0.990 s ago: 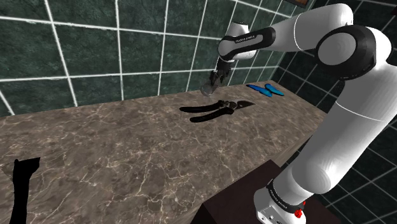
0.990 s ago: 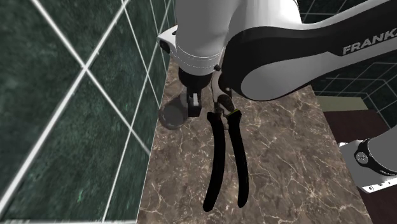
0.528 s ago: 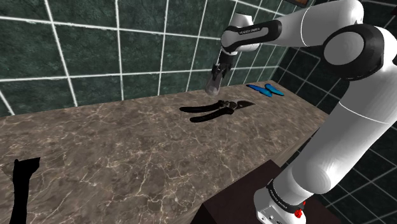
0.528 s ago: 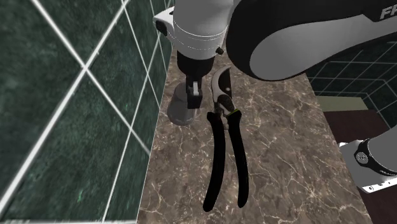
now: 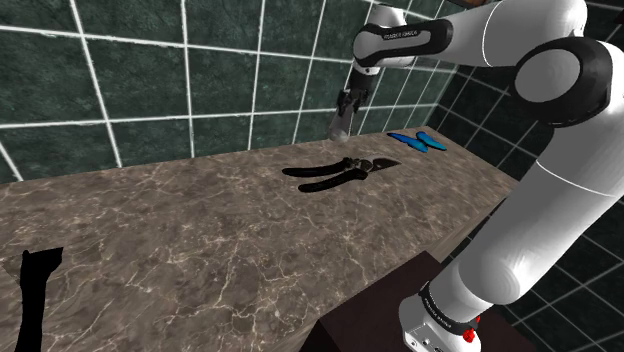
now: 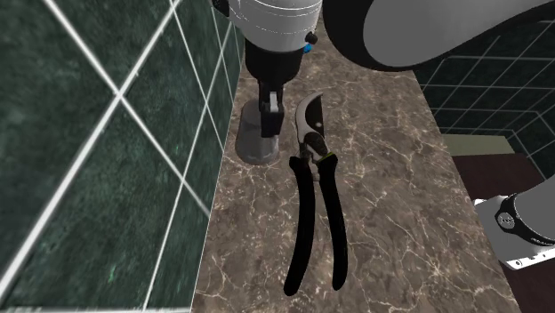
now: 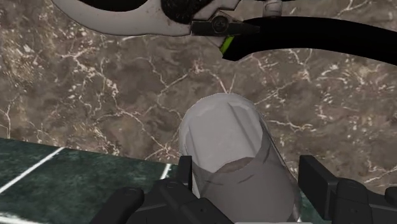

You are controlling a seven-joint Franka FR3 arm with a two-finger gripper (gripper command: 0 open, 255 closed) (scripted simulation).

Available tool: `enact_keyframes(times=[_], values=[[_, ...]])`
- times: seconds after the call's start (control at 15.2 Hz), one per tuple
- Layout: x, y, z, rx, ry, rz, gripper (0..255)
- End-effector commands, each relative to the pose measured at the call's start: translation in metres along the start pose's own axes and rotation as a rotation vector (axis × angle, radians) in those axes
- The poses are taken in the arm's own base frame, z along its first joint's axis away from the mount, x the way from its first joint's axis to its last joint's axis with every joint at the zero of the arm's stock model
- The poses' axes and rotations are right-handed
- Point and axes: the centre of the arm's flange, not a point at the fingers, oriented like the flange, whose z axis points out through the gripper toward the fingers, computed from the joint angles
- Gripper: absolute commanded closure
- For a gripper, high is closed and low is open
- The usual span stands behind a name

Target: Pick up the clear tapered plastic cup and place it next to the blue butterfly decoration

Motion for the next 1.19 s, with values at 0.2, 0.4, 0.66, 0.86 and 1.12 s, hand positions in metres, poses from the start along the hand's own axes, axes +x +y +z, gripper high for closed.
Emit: enact_keyframes(times=[0.2,0.4,0.66,0.86,1.12], values=[[-0.019,0.057,0.000,0.000,0.000,0.000,255],[-0.031,0.095,0.002,0.000,0.000,0.000,255],[-0.048,0.145,0.004,0.000,0.000,0.000,255],[-0.061,0.182,0.006,0.000,0.000,0.000,255],[-0.078,0.232,0.009,0.000,0.000,0.000,255]])
